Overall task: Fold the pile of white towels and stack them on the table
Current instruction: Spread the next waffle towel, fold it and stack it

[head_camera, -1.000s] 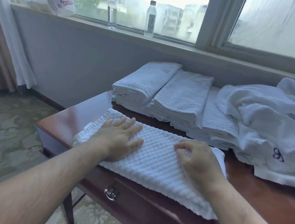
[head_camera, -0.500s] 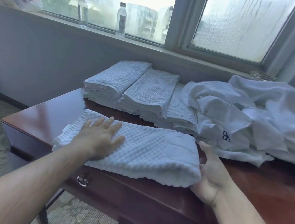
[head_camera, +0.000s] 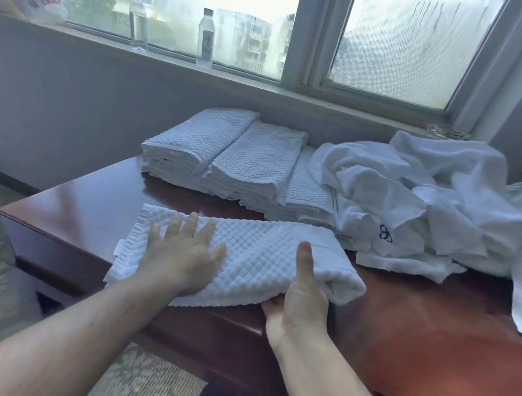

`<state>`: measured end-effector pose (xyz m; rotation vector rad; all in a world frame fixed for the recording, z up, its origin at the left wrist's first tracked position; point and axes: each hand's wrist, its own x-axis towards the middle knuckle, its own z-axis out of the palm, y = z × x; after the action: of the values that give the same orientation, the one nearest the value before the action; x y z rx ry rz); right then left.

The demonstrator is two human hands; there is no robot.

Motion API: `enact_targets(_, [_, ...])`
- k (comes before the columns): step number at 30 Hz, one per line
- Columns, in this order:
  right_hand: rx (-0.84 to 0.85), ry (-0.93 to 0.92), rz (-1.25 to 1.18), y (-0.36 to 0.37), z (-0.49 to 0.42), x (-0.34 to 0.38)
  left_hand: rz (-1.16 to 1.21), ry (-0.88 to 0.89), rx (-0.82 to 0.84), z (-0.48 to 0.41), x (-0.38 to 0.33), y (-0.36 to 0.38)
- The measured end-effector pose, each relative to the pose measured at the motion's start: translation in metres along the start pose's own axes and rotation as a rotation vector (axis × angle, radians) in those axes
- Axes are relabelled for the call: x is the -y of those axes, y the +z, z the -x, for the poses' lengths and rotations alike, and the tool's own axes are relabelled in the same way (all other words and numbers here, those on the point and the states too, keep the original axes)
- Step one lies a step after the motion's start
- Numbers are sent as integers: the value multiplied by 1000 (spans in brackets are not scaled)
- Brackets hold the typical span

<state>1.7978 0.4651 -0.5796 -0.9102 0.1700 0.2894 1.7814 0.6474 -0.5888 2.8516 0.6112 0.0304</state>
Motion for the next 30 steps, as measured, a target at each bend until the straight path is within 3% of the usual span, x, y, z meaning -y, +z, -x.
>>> enact_targets(3, [-162, -54, 3, 2, -16, 1, -3, -14, 7, 6, -8, 1])
enact_targets(6, [-204, -112, 26, -3, -25, 1, 6, -22, 32, 12, -16, 1])
enact_targets(10, [-84, -182, 66, -24, -21, 4, 30, -11, 63, 14, -22, -1])
enact_targets(15, [103, -197, 58, -51, -28, 37, 109, 100, -56, 1, -38, -11])
enact_targets(20, [202, -235, 77, -54, -52, 86, 448, 135, 73, -33, -51, -20])
enact_targets(26, [258, -298, 137, -50, -87, 114, 598, 253, 161, -57, -68, -17])
enact_targets(30, [292, -246, 93, -43, -114, 128, 1016, 342, 320, -69, -69, -18])
